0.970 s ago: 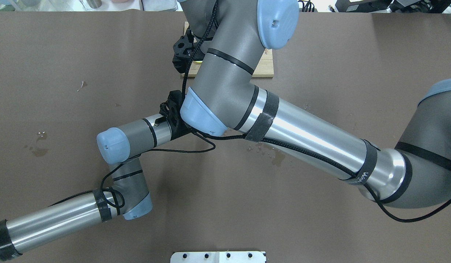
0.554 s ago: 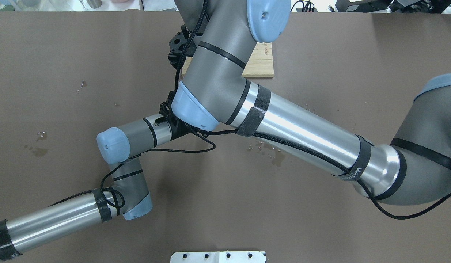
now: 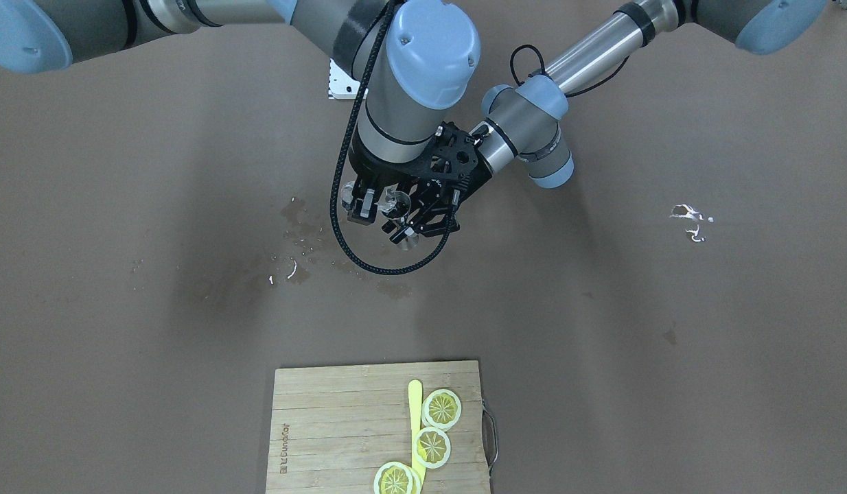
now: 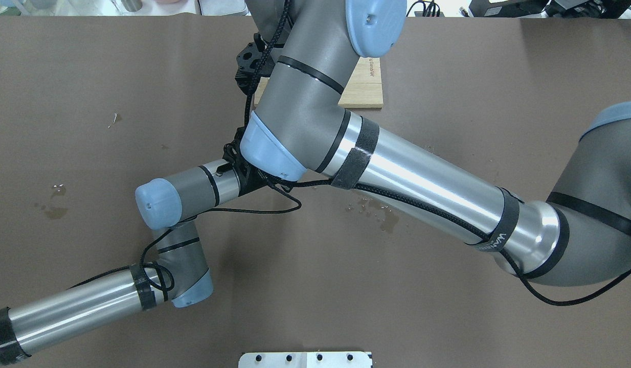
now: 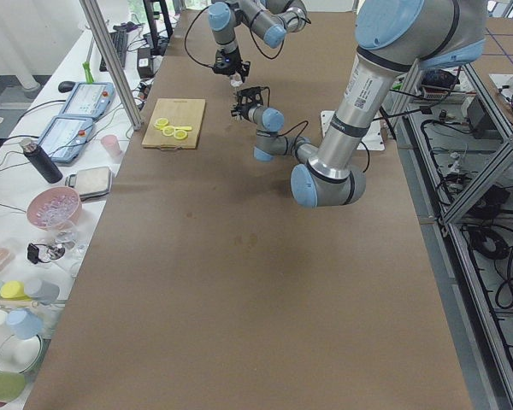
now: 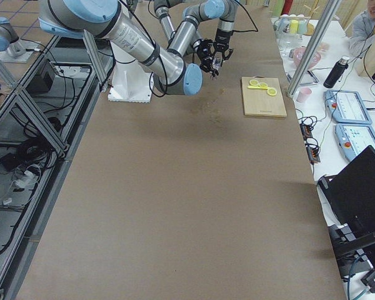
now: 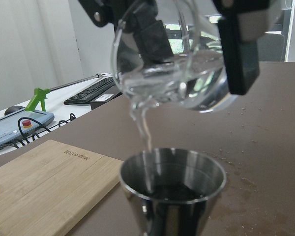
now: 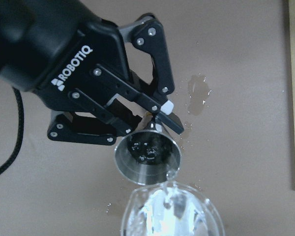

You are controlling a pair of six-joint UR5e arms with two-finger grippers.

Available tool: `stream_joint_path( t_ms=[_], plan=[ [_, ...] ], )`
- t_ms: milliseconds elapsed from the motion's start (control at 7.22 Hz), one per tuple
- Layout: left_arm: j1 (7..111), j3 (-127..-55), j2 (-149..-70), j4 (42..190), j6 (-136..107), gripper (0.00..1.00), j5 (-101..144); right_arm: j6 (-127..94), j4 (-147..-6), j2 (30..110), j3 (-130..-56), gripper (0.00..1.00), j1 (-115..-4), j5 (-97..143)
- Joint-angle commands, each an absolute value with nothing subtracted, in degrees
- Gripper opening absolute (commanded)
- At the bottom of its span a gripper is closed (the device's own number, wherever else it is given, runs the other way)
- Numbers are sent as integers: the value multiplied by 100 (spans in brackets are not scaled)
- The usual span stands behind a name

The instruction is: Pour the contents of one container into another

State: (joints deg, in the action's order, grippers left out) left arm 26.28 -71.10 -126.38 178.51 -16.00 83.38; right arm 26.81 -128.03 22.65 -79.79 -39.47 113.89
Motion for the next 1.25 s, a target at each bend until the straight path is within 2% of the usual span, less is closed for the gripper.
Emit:
stream_joint_path(
  t_ms=[0,416,693,1108],
  plan=[
    [2628,-7110,-12639,17851,-1600,0,8332,2672,-12492,2311,-8138,0,-4007,11565],
    [2628,-7119,-12630,17851,-1600,0,8332,2663,-12278,2705,-9005,0,-4270,11838],
    [2628,-7119,-12630,17851,-1600,0,8332,2672,-12278,3232,-9909,0,-4482,11909],
    [2672,-7163,-12577,17938,-1582,0,8332,2698,-11684,4233,-10860,0,-4657,11961]
  ],
)
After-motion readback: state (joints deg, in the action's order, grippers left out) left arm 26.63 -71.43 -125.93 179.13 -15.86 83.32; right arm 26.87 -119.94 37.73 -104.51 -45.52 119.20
